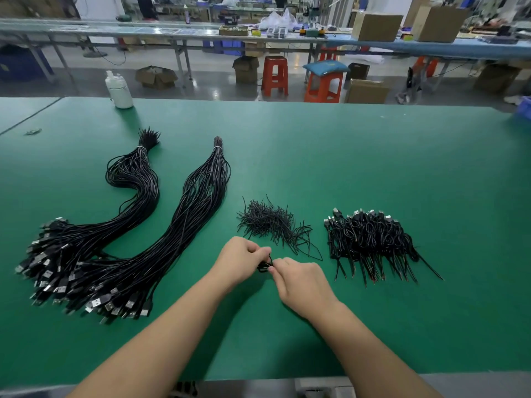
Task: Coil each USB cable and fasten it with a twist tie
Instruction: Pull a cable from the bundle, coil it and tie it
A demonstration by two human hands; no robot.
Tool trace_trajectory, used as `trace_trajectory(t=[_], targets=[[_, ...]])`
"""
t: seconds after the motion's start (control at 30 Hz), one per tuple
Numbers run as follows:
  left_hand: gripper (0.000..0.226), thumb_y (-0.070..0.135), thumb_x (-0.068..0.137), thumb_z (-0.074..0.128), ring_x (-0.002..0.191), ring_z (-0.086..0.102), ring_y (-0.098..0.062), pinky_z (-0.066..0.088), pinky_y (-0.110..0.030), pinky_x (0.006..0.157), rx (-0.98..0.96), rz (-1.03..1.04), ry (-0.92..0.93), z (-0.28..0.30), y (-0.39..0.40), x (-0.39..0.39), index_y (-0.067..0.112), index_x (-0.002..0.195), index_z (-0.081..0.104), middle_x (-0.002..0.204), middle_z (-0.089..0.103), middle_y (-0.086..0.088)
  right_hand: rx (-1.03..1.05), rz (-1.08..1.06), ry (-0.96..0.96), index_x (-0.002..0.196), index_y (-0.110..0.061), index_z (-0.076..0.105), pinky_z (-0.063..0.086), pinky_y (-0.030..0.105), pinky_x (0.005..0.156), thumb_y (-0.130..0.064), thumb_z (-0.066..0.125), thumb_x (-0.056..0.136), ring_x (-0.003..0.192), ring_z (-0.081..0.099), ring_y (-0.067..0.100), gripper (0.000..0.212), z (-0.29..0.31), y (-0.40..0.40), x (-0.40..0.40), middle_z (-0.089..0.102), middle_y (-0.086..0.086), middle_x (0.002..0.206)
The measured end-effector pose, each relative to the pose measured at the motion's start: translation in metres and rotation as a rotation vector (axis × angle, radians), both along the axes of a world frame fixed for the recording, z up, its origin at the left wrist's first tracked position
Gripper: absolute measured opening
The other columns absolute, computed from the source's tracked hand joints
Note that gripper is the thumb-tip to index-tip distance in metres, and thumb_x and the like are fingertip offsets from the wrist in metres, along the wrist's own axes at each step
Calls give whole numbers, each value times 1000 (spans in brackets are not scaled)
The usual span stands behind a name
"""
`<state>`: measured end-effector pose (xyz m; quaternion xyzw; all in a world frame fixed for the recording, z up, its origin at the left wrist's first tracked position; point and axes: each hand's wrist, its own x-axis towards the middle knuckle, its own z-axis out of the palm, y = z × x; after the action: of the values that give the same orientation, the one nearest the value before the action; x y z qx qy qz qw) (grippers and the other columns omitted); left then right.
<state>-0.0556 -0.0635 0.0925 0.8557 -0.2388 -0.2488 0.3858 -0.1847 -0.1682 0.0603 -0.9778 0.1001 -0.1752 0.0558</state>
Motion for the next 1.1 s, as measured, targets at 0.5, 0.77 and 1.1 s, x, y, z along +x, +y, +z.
trace_trajectory(t=[0.5, 0.77, 1.1], targets=[[7, 15, 79, 75, 56, 48, -12, 38, -19, 55, 138, -253, 96, 13, 3, 13, 17, 72, 77, 61, 65, 4, -209, 106, 186, 96, -20, 58, 34, 35, 55, -41, 35, 106, 77, 62, 23, 33, 13, -5, 5, 64, -1, 87], [11, 16, 74, 67, 48, 40, -12, 34, -19, 46, 275, -375, -61, 22, 2, 14, 17, 64, 67, 54, 55, 7, -304, 84, 341, 114, -21, 64, 37, 38, 88, -57, 51, 94, 112, 55, 27, 44, 36, -9, 23, 65, 4, 115], [13, 2, 94, 60, 60, 69, -15, 56, -25, 55, -249, -58, 657, 39, 14, 25, 7, 82, 63, 78, 73, -14, -136, 145, -235, 118, -18, 72, 55, 40, 91, -13, 84, 73, 107, 66, 26, 47, 42, -16, 14, 63, 3, 135]])
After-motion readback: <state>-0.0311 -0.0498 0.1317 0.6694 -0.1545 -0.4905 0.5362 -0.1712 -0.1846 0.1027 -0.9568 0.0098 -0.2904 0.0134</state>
